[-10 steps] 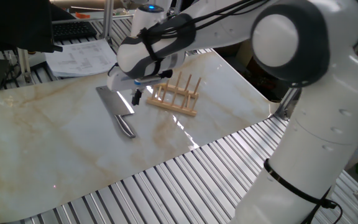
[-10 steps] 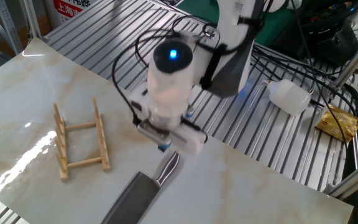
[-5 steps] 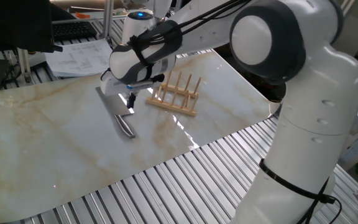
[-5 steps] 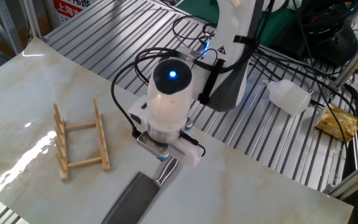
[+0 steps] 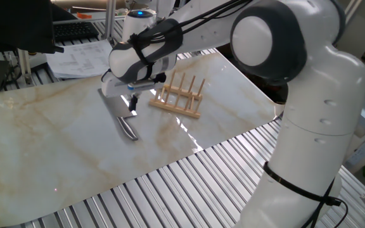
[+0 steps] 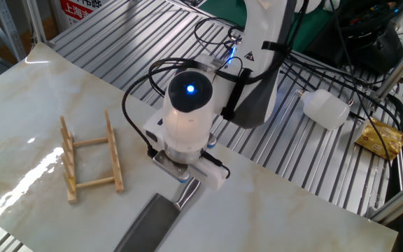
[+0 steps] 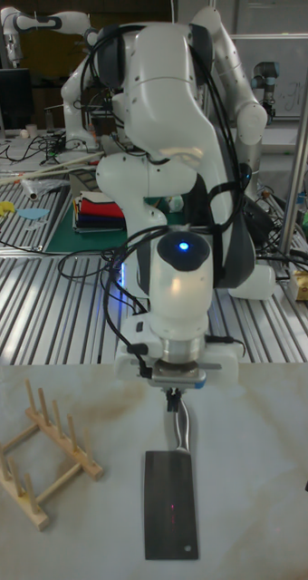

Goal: Put the knife on the knife rack

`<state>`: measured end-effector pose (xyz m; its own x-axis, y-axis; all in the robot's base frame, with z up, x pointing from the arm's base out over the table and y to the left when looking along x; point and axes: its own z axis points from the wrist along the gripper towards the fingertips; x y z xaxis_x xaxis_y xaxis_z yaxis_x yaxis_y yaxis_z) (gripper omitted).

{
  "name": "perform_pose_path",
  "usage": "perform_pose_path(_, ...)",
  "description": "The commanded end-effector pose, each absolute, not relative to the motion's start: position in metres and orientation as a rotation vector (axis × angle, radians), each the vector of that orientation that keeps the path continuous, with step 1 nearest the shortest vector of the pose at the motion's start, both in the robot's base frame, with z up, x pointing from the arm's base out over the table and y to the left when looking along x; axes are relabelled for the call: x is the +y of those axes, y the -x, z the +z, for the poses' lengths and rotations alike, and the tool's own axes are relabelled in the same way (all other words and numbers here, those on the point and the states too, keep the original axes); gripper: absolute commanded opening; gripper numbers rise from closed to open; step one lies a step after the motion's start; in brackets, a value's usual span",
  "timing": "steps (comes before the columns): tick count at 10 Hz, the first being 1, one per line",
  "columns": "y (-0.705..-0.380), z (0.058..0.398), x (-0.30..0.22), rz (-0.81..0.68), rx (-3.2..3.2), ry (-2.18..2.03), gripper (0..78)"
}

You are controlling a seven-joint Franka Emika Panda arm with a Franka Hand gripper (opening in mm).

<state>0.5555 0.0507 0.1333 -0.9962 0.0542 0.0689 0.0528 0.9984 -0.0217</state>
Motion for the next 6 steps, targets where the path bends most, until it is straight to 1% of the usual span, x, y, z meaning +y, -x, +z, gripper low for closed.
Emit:
perform_pose_path(1,-0.569,0.107,0.063,0.028,-3.099,0.064,0.0)
perform_pose_path(6,-0.572,0.097,0.067,0.033,-3.101,0.058,0.0)
